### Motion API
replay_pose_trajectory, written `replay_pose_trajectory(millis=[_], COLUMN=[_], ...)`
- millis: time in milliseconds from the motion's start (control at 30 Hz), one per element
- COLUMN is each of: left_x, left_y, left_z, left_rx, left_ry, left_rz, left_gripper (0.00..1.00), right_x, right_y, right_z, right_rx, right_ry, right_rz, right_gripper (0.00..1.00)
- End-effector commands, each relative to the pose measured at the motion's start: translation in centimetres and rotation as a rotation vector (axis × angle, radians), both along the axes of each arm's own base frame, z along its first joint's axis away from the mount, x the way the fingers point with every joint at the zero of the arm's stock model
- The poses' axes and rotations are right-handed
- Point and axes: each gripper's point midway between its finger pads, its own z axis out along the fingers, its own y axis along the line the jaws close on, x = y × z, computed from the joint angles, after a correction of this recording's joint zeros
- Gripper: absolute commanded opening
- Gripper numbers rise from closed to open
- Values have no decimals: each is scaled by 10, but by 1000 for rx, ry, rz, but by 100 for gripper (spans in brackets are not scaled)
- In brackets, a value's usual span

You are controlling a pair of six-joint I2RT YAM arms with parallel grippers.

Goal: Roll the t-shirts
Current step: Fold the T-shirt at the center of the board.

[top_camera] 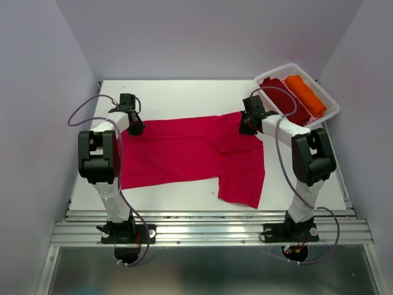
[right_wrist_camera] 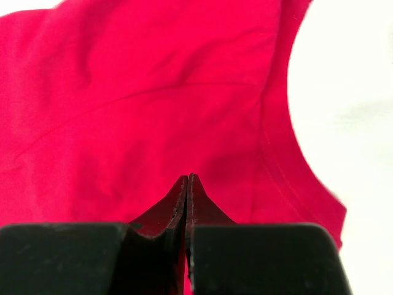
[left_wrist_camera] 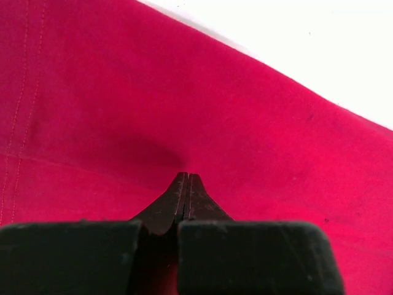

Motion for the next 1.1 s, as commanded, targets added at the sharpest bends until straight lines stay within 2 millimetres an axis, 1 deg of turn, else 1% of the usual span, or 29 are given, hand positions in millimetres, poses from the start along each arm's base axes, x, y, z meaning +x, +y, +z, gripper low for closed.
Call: replay_pose_trajectory(millis=[0,67,100,167,200,233,300,333,367,400,433,467,500,533,567,600,667,700,733,767,800,833,867,900,933,967,1000,1033,1067], left_x=[-4,-2,1,5,8,8,11,16,21,24,29,32,42,47,51,59,67,75,77,76,76,74,70,58,50,40,23,11,-7], left_y=[8,9,9,10,9,7,6,5,5,16,16,16,16,16,16,15,16,17,18,17,14,14,14,17,19,23,25,26,28], left_z=[11,8,3,-2,-7,-12,-15,-14,-17,-20,-20,-23,-24,-24,-23,-17,-7,7,16,24,49,62,78,101,110,116,123,119,121], left_rx=[41,47,46,51,45,39,35,37,35,34,34,38,39,37,37,34,40,50,58,57,54,58,60,77,86,104,110,112,117], left_ry=[-32,-29,-22,-18,-8,2,6,-2,-1,5,1,10,5,1,-4,-26,-55,-86,-97,-102,-149,-172,-199,-236,-246,-246,-246,-218,-192], left_rz=[8,13,9,10,4,-3,-15,-24,-29,-11,-16,-24,-29,-30,-36,-39,-43,-51,-55,-65,-90,-93,-92,-78,-69,-55,-51,-49,-31], left_gripper=[0,0,0,0,0,0,0,0,0,0,0,0,0,0,0,0,0,0,0,0,0,0,0,0,6,9,12,17,21], right_x=[38,49,56,67,69,77,82,87,91,93,98,100,107,110,113,121,128,131,134,134,135,133,128,124,117,112,102,94,82], right_y=[-8,-14,-13,-22,-22,-25,-24,-24,-30,-29,-34,-34,-33,-33,-37,-35,-27,-23,-18,-8,-4,5,9,15,24,27,41,48,52], right_z=[8,4,-3,-11,-23,-22,-29,-36,-40,-43,-45,-53,-49,-49,-53,-46,-37,-31,-23,-13,13,27,35,68,76,88,110,118,111], right_rx=[41,27,16,-17,-29,-27,-31,-41,-45,-45,-47,-54,-52,-54,-56,-46,-14,-1,17,55,83,103,128,149,192,215,238,250,244], right_ry=[-80,-87,-85,-89,-72,-79,-73,-67,-64,-63,-65,-56,-71,-76,-73,-94,-119,-134,-150,-167,-217,-246,-269,-328,-340,-356,-386,-392,-371], right_rz=[-94,-110,-108,-134,-132,-138,-133,-138,-150,-150,-162,-166,-168,-169,-175,-172,-151,-129,-103,-47,-28,-2,19,32,71,89,125,145,159], right_gripper=[1,1,1,1,1,1,1,1,1,1,1,1,1,1,1,1,1,1,1,1,1,2,7,10,18,23,30,33,39])
